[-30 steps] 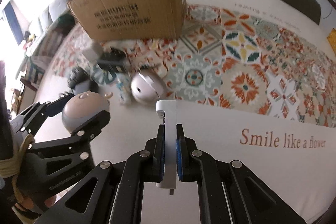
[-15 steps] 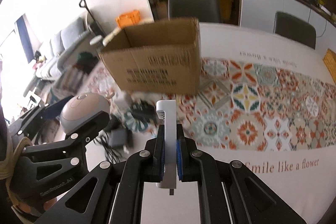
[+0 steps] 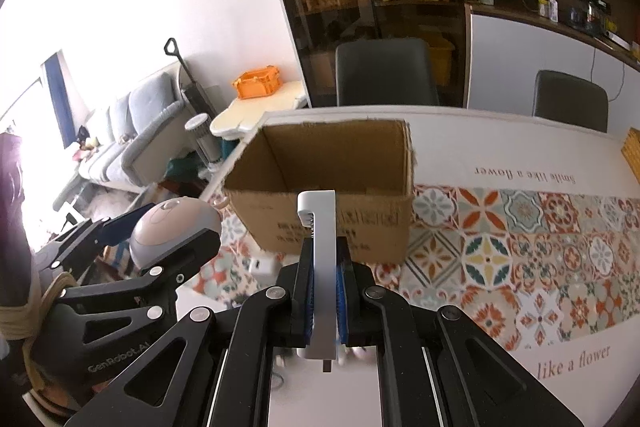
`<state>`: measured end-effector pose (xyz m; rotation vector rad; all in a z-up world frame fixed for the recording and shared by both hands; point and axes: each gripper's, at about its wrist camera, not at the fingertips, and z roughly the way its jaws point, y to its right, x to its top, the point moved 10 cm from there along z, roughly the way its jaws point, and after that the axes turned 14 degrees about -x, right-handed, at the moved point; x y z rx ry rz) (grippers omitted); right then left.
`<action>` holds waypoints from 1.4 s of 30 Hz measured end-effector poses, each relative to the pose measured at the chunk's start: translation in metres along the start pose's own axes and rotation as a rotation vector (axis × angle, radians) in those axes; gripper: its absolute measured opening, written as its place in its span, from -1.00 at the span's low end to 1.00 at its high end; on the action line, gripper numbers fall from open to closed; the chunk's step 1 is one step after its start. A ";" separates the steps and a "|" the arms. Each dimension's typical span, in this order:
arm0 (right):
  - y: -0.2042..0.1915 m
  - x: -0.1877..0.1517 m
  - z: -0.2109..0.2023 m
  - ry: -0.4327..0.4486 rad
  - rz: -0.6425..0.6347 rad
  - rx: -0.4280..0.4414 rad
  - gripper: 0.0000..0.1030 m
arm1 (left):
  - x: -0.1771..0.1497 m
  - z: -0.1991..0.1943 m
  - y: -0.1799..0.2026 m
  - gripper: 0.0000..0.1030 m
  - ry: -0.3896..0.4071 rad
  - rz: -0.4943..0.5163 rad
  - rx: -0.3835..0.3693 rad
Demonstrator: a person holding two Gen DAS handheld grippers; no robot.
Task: Organize rigid objects
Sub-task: 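Lower the humidifier and charger into the cardboard box and open both grippers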
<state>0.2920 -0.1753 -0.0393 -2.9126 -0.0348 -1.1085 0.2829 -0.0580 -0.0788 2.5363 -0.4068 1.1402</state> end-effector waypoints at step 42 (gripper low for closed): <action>0.001 0.090 0.143 -0.195 0.001 -0.075 0.05 | 0.063 0.110 -0.100 0.80 -0.196 -0.087 0.128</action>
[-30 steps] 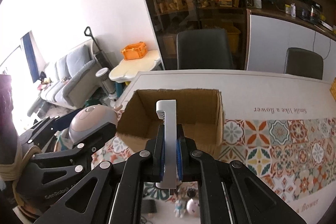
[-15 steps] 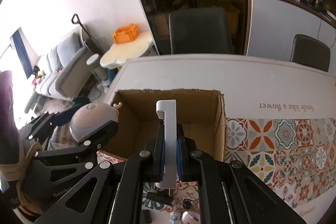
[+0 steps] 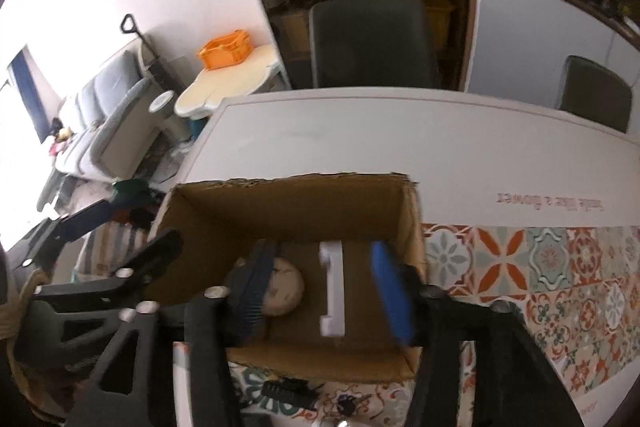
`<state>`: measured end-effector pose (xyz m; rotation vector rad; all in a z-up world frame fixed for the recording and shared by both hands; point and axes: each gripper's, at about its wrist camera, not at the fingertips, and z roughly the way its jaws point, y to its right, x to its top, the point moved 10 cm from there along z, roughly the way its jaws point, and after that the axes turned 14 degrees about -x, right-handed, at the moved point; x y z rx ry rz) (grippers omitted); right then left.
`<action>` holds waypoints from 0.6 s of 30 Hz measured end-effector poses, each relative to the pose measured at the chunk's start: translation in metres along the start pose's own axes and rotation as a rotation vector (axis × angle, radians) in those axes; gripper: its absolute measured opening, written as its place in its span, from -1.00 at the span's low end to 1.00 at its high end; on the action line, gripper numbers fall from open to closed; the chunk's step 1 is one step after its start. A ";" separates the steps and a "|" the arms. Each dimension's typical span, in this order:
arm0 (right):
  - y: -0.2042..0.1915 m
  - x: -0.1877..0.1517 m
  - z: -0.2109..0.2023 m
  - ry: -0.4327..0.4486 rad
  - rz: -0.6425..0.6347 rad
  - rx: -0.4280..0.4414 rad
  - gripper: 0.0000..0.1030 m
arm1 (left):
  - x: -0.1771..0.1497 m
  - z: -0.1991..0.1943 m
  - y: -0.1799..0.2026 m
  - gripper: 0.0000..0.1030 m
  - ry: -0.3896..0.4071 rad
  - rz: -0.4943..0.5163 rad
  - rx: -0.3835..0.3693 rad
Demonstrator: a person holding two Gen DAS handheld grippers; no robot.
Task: Organize rigid objects
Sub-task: 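Lower the humidifier and charger into the cardboard box and open both grippers, then withdraw both grippers from the box toward the remaining items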
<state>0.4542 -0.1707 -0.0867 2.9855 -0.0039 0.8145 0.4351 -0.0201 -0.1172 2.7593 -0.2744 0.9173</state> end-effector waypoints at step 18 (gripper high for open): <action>0.020 -0.043 -0.073 0.095 0.021 0.031 0.09 | -0.026 -0.070 0.028 1.00 0.097 0.023 -0.010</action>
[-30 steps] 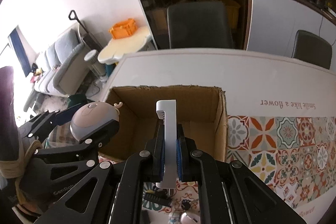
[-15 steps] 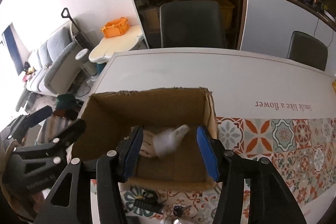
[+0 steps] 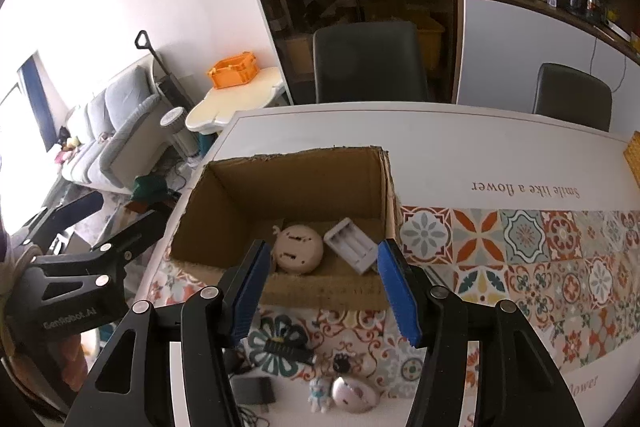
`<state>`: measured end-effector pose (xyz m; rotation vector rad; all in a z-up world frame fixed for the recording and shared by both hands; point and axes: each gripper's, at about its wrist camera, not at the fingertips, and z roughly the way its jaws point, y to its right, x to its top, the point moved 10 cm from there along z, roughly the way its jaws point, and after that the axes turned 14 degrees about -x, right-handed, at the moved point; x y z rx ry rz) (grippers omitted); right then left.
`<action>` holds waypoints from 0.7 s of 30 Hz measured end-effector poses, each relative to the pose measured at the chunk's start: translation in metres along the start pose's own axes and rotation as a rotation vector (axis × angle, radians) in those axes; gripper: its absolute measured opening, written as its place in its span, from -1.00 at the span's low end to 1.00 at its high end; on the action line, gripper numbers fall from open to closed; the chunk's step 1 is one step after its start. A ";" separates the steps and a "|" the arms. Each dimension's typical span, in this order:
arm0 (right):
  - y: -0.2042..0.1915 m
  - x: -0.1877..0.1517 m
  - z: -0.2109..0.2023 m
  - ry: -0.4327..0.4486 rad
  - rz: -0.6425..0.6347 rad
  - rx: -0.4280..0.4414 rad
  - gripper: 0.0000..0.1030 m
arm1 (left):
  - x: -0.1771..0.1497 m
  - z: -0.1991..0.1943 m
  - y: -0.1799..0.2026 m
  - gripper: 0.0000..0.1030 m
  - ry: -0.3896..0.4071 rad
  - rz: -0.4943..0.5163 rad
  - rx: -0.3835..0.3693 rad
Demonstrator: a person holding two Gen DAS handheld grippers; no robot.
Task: Organize rigid objects
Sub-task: 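Withdraw both grippers from the box toward the remaining items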
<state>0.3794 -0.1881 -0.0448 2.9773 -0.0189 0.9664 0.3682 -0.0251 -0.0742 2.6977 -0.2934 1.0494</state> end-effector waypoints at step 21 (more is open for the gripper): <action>0.015 -0.064 -0.033 0.012 -0.026 0.001 0.09 | -0.076 -0.025 0.032 1.00 -0.046 -0.058 -0.007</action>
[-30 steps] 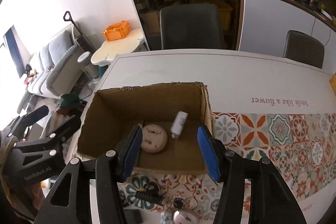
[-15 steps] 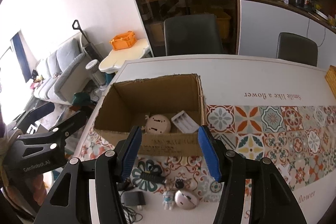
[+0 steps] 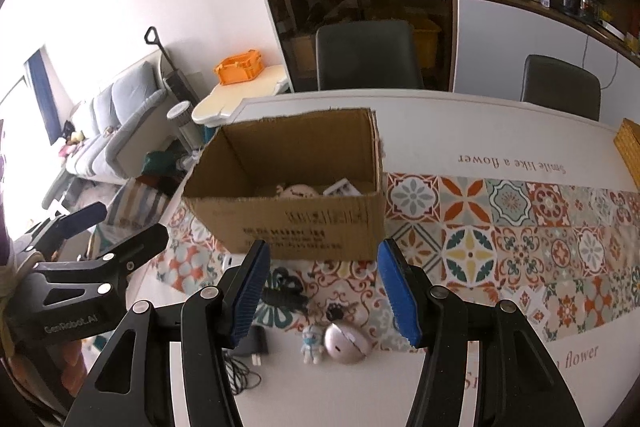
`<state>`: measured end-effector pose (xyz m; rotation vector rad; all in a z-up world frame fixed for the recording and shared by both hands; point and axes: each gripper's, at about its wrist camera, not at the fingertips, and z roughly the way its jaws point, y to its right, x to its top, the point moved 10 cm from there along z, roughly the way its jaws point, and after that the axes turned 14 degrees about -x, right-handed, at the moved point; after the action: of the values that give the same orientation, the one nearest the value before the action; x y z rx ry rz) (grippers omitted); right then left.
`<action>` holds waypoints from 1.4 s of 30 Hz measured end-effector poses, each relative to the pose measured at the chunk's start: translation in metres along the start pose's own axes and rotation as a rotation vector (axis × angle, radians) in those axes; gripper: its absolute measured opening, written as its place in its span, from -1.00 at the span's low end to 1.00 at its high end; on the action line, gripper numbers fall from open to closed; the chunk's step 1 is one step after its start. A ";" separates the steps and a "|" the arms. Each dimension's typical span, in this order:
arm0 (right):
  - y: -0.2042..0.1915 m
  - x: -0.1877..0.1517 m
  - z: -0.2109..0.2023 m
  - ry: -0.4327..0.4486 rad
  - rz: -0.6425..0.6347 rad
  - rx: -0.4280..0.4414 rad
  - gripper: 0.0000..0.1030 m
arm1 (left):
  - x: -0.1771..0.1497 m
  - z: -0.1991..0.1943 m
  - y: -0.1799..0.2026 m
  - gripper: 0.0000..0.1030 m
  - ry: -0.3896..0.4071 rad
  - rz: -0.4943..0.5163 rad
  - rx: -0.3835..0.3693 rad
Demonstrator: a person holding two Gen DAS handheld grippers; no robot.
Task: Organize rigid objects
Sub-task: 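Withdraw both grippers from the box toward the remaining items, then grasp the silver ball speaker with the right gripper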
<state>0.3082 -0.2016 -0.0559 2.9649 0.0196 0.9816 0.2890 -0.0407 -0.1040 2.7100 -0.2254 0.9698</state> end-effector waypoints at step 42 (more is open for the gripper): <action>-0.002 -0.152 0.117 -0.375 -0.358 0.075 0.09 | -0.169 0.087 -0.004 1.00 -0.318 -0.229 0.188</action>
<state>0.2559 -0.2037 -0.2408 3.0031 0.5679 0.3874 0.2123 -0.0520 -0.2780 2.9684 0.1242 0.5181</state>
